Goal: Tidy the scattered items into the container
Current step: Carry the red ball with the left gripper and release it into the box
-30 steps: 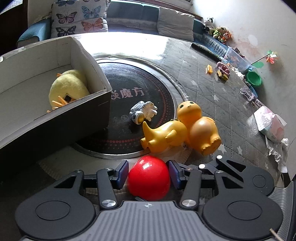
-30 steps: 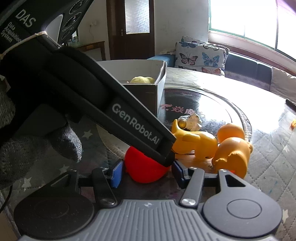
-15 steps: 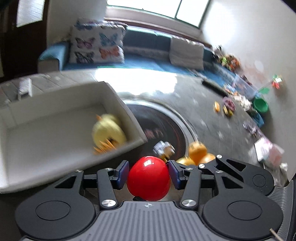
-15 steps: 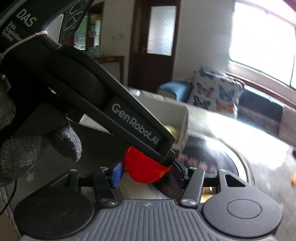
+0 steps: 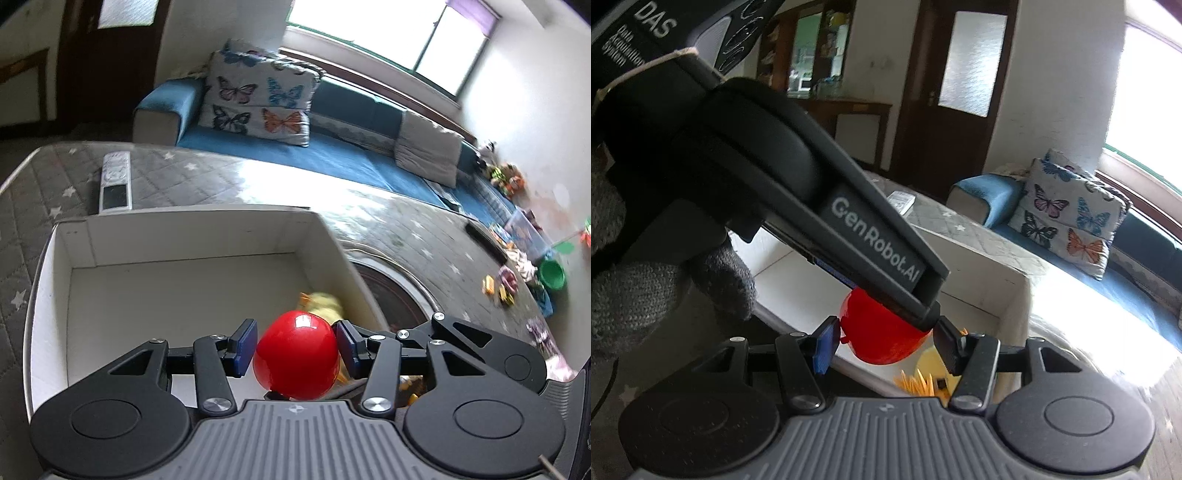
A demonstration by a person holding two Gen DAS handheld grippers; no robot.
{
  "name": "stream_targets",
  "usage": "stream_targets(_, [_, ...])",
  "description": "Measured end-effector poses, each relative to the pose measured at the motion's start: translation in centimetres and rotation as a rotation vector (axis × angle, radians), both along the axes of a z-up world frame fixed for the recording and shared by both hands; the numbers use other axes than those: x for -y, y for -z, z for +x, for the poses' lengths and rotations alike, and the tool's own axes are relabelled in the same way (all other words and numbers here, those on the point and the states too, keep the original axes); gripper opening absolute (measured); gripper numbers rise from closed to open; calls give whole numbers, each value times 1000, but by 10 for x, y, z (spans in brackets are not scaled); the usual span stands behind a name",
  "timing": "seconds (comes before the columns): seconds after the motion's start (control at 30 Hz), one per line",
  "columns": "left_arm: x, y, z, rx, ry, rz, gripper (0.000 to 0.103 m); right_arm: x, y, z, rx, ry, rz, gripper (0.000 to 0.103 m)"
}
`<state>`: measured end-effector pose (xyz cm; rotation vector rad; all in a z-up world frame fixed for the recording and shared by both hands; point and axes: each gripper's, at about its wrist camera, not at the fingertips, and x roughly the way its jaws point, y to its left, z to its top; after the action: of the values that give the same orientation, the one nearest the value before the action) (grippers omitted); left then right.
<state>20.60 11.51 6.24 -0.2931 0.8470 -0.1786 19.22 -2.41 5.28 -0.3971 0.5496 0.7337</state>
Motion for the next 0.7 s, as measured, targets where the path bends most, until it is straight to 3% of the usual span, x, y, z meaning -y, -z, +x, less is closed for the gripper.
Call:
stream_targets(0.33, [-28,27,24,-68,-46,-104,50,-12,17,9,-41,-12,-38,55])
stream_targets(0.5, [-31,39,33,-97,-62,-147,42,-6,20,9,-55,11,-18,55])
stream_targets(0.57, [-30,43,35,-110,-59,-162,33,-3,19,6,-51,20,-12,56])
stream_targets(0.7, [-25,47,35,-121,-51,-158,33,4,16,-2,-24,47,-17,56])
